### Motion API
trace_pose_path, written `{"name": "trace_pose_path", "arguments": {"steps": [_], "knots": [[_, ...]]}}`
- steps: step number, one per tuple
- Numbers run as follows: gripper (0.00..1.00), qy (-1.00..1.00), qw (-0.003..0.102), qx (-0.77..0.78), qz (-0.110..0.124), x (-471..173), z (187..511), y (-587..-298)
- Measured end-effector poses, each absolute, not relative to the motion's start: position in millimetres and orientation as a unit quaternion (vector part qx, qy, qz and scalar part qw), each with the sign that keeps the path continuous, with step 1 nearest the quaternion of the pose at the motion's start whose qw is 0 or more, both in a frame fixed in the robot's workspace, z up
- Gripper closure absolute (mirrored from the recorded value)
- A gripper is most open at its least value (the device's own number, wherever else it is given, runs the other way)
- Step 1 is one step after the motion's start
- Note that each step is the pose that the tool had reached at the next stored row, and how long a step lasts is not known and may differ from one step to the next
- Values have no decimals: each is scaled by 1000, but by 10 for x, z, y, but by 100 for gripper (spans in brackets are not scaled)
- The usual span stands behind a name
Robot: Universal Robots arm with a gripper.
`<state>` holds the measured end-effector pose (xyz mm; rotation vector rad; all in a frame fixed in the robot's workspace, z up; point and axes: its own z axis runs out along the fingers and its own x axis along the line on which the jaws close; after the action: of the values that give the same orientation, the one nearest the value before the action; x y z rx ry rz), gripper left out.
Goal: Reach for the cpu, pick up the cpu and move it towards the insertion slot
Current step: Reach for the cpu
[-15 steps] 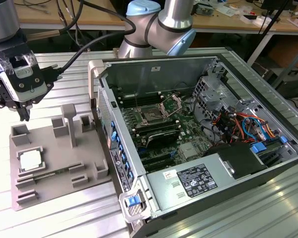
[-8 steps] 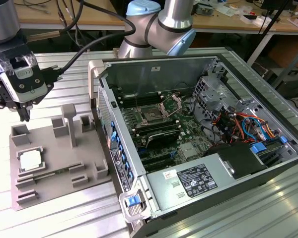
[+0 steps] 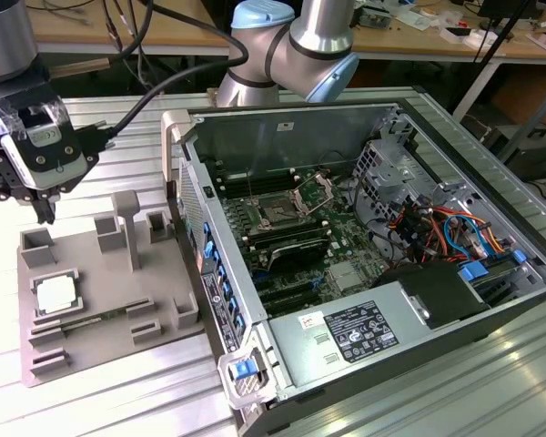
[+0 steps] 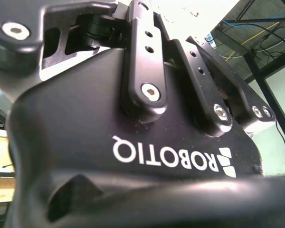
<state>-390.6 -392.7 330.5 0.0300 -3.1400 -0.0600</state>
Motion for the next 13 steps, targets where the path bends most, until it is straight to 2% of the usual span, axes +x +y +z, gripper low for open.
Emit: {"name": "trace_pose_path", "arguments": {"steps": [13], "knots": [[89,-1000,0,10,-19,-3906,3278,-3927]]}}
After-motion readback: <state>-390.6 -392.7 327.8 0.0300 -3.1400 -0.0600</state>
